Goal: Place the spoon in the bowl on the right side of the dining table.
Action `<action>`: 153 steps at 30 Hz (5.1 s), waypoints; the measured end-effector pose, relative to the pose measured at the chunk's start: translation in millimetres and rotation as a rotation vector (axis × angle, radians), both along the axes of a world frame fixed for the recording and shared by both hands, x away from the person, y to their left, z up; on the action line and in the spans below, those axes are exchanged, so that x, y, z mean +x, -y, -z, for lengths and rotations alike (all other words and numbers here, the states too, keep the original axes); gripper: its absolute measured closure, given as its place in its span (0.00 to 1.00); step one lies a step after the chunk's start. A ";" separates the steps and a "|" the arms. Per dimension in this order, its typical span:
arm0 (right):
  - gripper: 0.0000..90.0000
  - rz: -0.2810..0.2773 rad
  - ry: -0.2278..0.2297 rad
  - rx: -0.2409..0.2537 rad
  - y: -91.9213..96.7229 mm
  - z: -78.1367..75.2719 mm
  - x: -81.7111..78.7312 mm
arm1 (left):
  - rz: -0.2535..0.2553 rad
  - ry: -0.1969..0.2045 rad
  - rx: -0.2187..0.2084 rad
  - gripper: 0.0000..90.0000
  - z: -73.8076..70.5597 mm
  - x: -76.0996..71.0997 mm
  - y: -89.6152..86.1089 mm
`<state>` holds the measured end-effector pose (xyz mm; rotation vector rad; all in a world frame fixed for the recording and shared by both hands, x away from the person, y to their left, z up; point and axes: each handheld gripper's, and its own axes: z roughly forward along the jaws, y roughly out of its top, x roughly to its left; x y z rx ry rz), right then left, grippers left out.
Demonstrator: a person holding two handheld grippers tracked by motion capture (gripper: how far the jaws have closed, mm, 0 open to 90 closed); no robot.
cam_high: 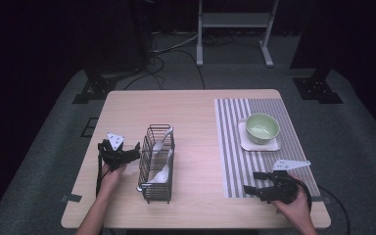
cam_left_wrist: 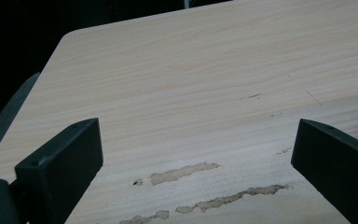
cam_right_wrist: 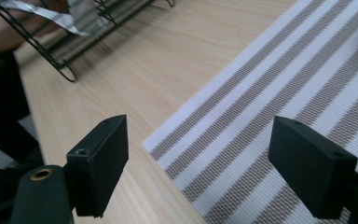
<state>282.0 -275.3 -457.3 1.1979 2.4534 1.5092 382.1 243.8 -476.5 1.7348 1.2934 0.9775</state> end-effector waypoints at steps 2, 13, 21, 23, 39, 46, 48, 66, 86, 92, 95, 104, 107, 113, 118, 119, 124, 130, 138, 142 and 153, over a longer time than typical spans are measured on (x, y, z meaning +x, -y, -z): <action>0.22 -0.008 -0.007 0.031 -0.4 -0.6 1.0 | 0.000 0.001 -0.001 0.01 -0.1 -0.2 -0.2; 0.21 -0.054 -0.014 0.032 -13.1 -4.0 5.6 | -0.002 0.008 0.006 0.01 0.2 -0.8 1.0; 0.21 -0.086 -0.010 0.015 -23.0 -11.8 9.6 | 0.001 0.006 0.004 0.01 0.1 -0.7 0.6; 0.21 -0.088 -0.008 0.017 -23.5 -12.2 9.9 | 0.002 0.006 0.004 0.01 0.1 -0.7 0.6; 0.22 -0.129 -0.002 0.045 -41.2 -24.8 19.0 | 0.003 0.006 0.009 0.01 0.1 -0.8 1.1; 0.22 -0.154 -0.003 0.037 -51.3 -27.7 22.9 | 0.004 0.006 0.005 0.01 0.1 -0.7 0.6; 0.22 -0.159 -0.006 0.030 -53.6 -29.1 23.4 | 0.003 0.007 0.005 0.01 0.2 -0.7 0.8; 0.22 -0.212 0.000 0.013 -69.8 -45.4 28.7 | 0.003 0.007 0.004 0.01 0.1 -0.7 0.8; 0.23 -0.262 -0.009 0.019 -89.4 -55.6 35.9 | 0.006 0.007 0.004 0.01 0.1 -0.7 0.8; 0.23 -0.267 -0.007 0.022 -92.8 -58.5 37.6 | 0.007 0.006 0.008 0.01 0.0 -0.9 0.7; 0.23 -0.271 -0.011 0.018 -95.9 -60.9 38.7 | 0.007 0.005 0.007 0.01 0.0 -0.9 0.7; 0.23 -0.289 -0.012 0.021 -105.0 -68.8 41.7 | 0.008 0.006 0.009 0.01 0.1 -0.9 0.7; 0.23 -0.293 -0.011 0.021 -107.1 -70.6 42.7 | 0.008 0.007 0.008 0.01 0.2 -0.7 0.7; 0.22 -0.300 -0.022 0.033 -111.6 -74.6 46.4 | 0.009 0.007 0.006 0.01 0.1 -0.8 0.6; 0.22 -0.306 -0.030 0.035 -115.6 -75.9 47.7 | 0.009 0.008 0.007 0.01 0.2 -0.8 0.8; 0.22 -0.309 -0.031 0.038 -116.4 -76.3 48.2 | 0.009 0.008 0.007 0.01 0.2 -0.8 0.8; 0.22 -0.314 -0.034 0.043 -120.4 -79.7 49.6 | 0.009 0.008 0.008 0.01 0.2 -0.8 0.9; 0.22 -0.320 -0.030 0.036 -124.9 -82.5 51.0 | 0.009 0.008 0.007 0.01 0.2 -0.8 0.9; 0.22 -0.334 -0.025 0.028 -133.8 -87.0 53.6 | 0.009 0.009 0.007 0.01 0.2 -0.9 0.9; 0.22 -0.344 -0.026 0.026 -138.0 -88.8 54.6 | 0.009 0.009 0.006 0.01 0.2 -0.9 0.8; 0.22 -0.365 -0.030 0.001 -147.3 -93.0 56.1 | 0.010 0.008 0.006 0.01 0.2 -0.9 0.6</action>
